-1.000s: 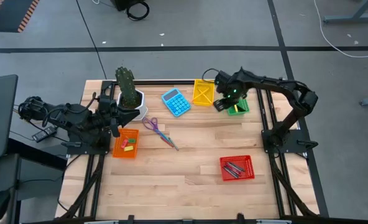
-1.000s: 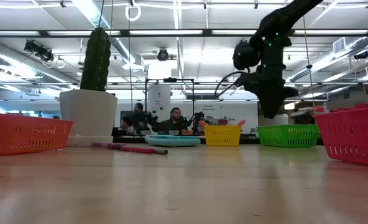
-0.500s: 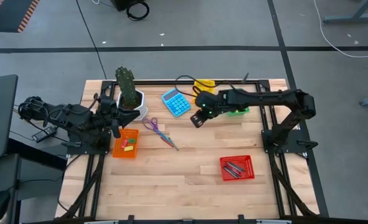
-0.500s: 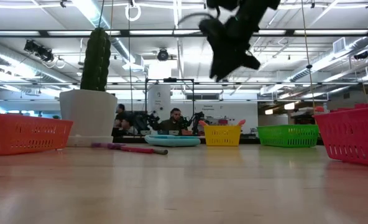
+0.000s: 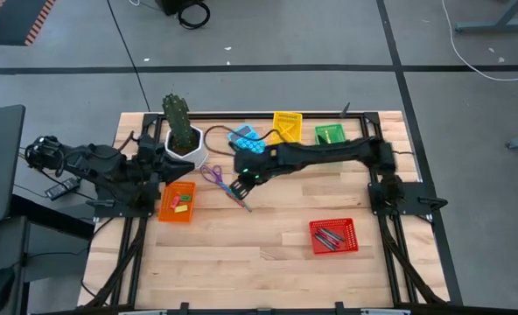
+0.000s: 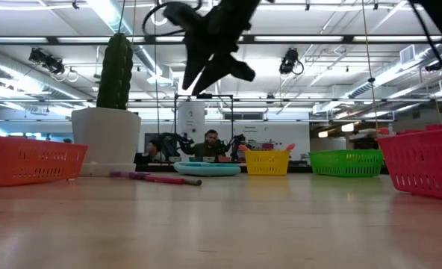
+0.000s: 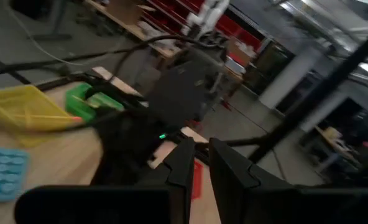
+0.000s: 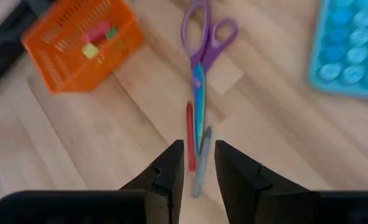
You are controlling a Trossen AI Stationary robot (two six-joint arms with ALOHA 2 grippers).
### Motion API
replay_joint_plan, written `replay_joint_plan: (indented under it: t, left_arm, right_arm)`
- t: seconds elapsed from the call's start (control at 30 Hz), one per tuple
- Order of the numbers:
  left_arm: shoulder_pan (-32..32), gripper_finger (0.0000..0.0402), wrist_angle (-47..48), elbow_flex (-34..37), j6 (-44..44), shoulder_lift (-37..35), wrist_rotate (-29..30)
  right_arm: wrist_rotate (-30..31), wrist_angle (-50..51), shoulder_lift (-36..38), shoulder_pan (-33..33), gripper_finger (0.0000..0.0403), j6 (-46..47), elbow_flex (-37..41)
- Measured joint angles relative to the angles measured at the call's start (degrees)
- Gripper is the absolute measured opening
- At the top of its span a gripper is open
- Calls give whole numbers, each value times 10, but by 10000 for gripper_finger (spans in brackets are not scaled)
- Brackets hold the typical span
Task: Sort crayons/erasers/pens/pencils in bins
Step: Put the gray crayon into the red bin
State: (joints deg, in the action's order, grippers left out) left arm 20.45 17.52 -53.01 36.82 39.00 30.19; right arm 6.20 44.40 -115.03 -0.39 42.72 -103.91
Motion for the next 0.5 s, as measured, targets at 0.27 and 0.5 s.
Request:
replay_joint_plan:
  t: [0.27,0.5]
  left_arm:
    - [1,52,3,0,-4,-35,-31]
    - [0,54,4,0,-16,-47,-42]
  right_arm:
    - [-19,126,-143,30,97,16,-166]
    - [-35,139,-200,43,97,82,-177]
